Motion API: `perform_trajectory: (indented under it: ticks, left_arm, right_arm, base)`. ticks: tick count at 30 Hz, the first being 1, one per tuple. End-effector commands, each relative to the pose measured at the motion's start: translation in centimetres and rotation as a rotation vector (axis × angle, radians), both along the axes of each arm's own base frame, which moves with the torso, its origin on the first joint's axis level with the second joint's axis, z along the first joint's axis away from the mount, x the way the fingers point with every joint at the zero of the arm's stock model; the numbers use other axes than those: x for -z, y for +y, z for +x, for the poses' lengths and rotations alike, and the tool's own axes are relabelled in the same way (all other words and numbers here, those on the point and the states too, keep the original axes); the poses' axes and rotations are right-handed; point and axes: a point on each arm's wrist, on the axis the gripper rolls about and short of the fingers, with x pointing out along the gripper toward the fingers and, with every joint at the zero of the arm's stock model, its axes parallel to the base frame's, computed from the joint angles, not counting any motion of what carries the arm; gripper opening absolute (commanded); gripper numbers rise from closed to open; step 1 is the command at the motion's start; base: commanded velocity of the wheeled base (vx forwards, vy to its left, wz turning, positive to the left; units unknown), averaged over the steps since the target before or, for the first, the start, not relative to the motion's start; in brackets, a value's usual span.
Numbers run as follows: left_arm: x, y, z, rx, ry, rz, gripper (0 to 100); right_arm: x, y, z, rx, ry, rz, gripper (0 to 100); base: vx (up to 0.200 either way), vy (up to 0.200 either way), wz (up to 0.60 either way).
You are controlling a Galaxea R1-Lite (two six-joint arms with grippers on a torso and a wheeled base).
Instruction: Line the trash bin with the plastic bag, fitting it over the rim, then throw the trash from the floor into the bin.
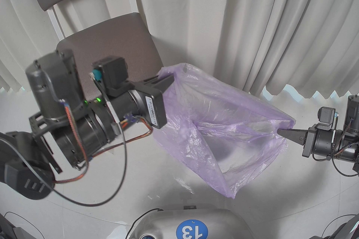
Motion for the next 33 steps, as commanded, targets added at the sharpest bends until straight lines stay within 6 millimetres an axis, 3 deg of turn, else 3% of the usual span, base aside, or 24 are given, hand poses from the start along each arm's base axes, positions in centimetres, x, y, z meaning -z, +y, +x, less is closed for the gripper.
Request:
perform_trajectory:
  ticks: [1,8,14,23,33]
  left_arm:
    - [8.0,-1.3,3.0,-0.038,0.215,0.005,0]
    - [10.7,-3.1,4.4,-0.055,0.227,-0.067,0]
    - [10.8,-3.8,6.5,-0.088,0.165,-0.121,0]
    - [11.4,-2.7,8.8,-0.134,0.159,-0.128,0]
    - [11.3,-2.3,9.7,-0.155,0.145,-0.146,0]
  right_arm:
    - [-0.5,-0.7,0.1,0.028,-0.029,-0.012,0]
    - [-0.5,-0.7,0.2,0.029,-0.034,-0.01,0]
    - [0.0,-0.6,0.6,0.022,-0.011,-0.01,0]
    - [2.4,-0.1,2.4,0.018,0.051,-0.019,0]
    - [2.5,-0.1,3.7,0.058,-0.016,0.034,0]
  base:
    - [0.0,0.0,0.0]
    - [0.0,0.0,0.0]
    - [0.0,0.0,0.0]
    - [0.0,0.0,0.0]
    - [0.0,0.0,0.0]
